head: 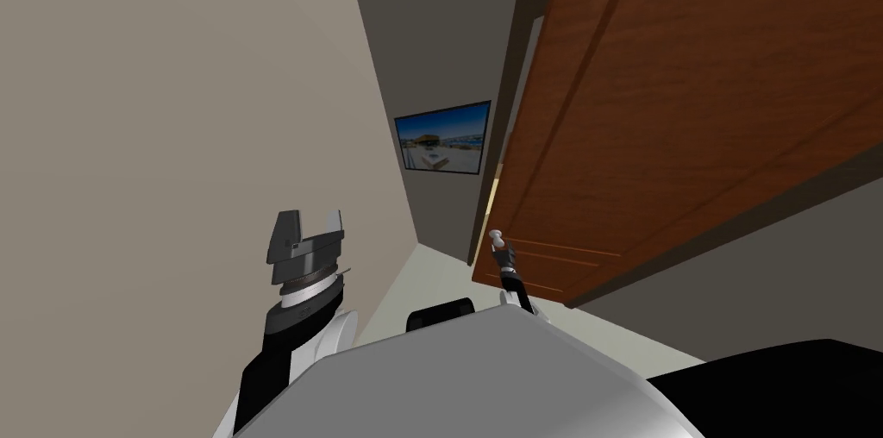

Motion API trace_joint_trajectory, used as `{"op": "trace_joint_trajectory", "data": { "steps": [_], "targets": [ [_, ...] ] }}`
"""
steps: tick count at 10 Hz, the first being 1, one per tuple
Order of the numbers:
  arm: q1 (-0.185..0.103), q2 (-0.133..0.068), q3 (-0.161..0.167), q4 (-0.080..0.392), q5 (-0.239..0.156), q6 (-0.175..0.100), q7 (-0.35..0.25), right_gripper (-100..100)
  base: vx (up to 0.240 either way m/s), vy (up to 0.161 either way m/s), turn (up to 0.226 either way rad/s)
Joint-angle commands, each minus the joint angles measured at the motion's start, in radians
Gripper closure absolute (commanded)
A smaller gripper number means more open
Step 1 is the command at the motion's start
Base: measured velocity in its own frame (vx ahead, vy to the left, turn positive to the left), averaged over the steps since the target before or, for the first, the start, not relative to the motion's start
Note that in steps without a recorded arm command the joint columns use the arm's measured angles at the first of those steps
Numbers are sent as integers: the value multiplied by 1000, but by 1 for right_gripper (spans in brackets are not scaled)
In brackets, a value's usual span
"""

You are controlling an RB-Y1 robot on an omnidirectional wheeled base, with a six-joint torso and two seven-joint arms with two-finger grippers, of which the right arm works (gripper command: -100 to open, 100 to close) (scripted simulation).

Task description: Pull the door open

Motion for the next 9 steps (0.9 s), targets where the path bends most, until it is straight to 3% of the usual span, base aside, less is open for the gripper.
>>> {"op": "trace_joint_trajectory", "data": {
  "steps": [1,9],
  "targets": [
    [-2,12,-2,-8,-19,8,-50,-100,-77,-27,112],
    [-13,54,-7,-31,-84,30,-242,-100,-68,-13,61]
  ]
}}
